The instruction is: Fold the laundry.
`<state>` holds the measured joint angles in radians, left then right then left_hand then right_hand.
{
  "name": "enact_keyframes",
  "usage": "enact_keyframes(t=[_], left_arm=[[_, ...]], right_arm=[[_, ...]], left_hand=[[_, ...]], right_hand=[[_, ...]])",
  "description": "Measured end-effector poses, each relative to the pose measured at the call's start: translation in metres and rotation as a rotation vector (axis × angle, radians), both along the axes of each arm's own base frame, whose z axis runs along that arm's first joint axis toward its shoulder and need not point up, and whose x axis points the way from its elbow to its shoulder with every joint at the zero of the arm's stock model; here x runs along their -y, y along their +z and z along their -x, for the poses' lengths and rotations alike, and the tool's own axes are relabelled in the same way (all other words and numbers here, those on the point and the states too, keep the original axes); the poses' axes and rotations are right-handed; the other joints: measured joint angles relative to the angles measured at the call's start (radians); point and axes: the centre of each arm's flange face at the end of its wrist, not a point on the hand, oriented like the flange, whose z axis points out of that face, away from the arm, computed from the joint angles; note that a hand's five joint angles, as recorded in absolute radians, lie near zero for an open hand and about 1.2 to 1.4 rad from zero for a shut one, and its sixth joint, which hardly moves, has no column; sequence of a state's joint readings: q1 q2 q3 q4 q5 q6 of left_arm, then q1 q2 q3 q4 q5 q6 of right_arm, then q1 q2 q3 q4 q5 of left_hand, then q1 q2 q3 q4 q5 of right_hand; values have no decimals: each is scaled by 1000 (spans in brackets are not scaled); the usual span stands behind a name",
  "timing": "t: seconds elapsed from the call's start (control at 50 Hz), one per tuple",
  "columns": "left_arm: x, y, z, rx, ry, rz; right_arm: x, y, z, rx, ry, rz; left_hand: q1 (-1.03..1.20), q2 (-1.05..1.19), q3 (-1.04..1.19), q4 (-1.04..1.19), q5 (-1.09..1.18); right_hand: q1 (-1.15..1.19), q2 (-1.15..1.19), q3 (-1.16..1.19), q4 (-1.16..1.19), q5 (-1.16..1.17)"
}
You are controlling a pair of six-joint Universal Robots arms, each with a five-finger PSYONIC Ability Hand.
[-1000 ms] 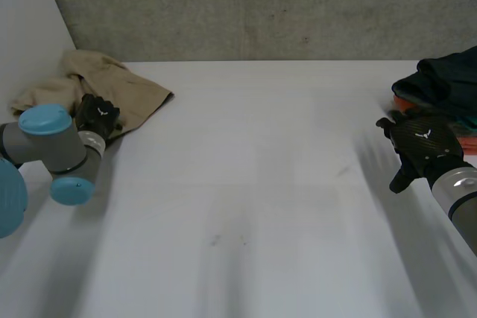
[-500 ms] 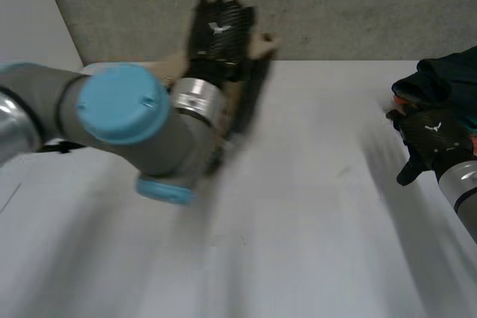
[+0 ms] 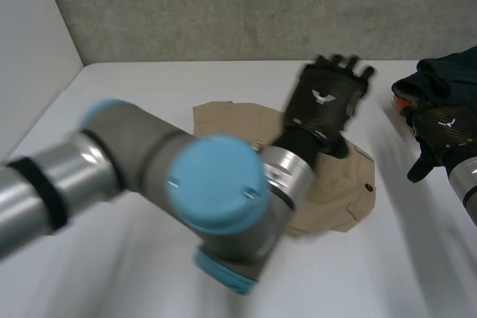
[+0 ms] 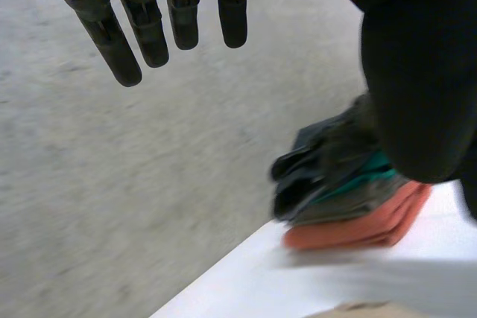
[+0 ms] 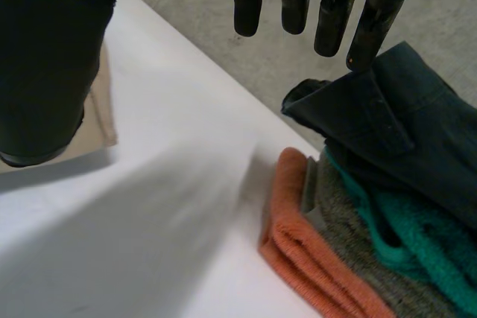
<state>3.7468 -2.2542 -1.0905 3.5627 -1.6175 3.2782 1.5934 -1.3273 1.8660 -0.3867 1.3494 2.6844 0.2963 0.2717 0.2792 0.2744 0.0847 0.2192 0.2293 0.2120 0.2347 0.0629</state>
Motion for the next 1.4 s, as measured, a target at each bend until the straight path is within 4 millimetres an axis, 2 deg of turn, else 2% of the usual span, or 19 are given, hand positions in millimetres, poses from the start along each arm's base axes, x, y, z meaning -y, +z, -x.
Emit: enact_keyframes(t=[0.16, 0.24, 0.4, 0.48, 0.64, 0.68, 0.72, 0.74, 0.76, 0.82, 0.94, 1.0, 1.02, 1.08, 1.1, 1.14, 1.16, 1.26, 1.4], left_arm=[[47, 15, -86, 146, 220, -30], [77, -3, -129, 274, 351, -62], [100, -51, -177, 502, 453, -125], [101, -67, -180, 547, 436, -137], [113, -102, -167, 524, 352, -85], [115, -105, -164, 513, 341, -72], [119, -111, -158, 495, 323, -45], [119, -112, -157, 493, 321, -41], [121, -113, -155, 487, 318, -32], [123, -111, -152, 477, 320, -18], [124, -69, -155, 415, 380, 52], [116, -29, -160, 357, 422, 105], [109, -2, -163, 314, 443, 141], [96, 31, -169, 259, 466, 183], [85, 57, -174, 215, 482, 216], [71, 81, -181, 178, 494, 242], [66, 89, -184, 167, 499, 249], [44, 110, -198, 165, 517, 232], [49, 87, -194, 245, 504, 146]], right_arm=[[-26, 15, -10, 70, 12, -159], [-50, 20, -24, 139, 44, -303], [-93, 10, -53, 157, 140, -483], [-103, -4, -65, 146, 185, -504], [-98, -40, -86, 166, 207, -456], [-95, -45, -88, 167, 202, -444], [-90, -51, -91, 165, 190, -416], [-89, -52, -92, 165, 186, -408], [-86, -53, -93, 164, 180, -389], [-81, -52, -94, 165, 175, -357], [-68, -14, -96, 150, 191, -194], [-65, 25, -97, 110, 213, -75], [-65, 51, -97, 81, 223, -8], [-67, 83, -96, 40, 234, 64], [-69, 110, -95, 9, 241, 110], [-71, 122, -95, -5, 246, 125], [-74, 147, -94, -29, 258, 152], [-77, 192, -94, -84, 300, 173], [-58, 184, -109, -149, 346, 135]], left_hand=[[0, 0, 0, 0, 0], [0, 0, 0, 0, 0], [4, 6, 5, 6, 11], [10, 33, 19, 24, 43], [392, 385, 377, 385, 397], [482, 482, 462, 469, 479], [851, 847, 834, 846, 849], [854, 888, 871, 884, 878], [854, 916, 902, 915, 887], [854, 923, 908, 921, 887], [854, 925, 909, 921, 887], [854, 925, 910, 922, 887], [854, 925, 910, 922, 887], [854, 926, 912, 922, 887], [854, 927, 914, 922, 887], [854, 927, 914, 922, 887], [854, 927, 914, 922, 887], [854, 927, 914, 925, 887], [854, 927, 914, 926, 887]], right_hand=[[0, 0, 0, 0, 0], [0, 0, 0, 0, 0], [0, 0, 0, 0, 0], [0, 0, 0, 0, 0], [80, 93, 100, 81, 81], [254, 276, 278, 256, 239], [513, 579, 567, 540, 519], [513, 579, 567, 540, 519], [769, 889, 884, 843, 831], [788, 910, 914, 868, 855], [842, 946, 968, 931, 913], [842, 946, 968, 931, 913], [842, 946, 968, 931, 913], [842, 946, 968, 931, 913], [842, 946, 968, 932, 916], [842, 946, 968, 932, 916], [842, 946, 968, 932, 916], [842, 946, 968, 953, 921], [863, 946, 968, 953, 921]])
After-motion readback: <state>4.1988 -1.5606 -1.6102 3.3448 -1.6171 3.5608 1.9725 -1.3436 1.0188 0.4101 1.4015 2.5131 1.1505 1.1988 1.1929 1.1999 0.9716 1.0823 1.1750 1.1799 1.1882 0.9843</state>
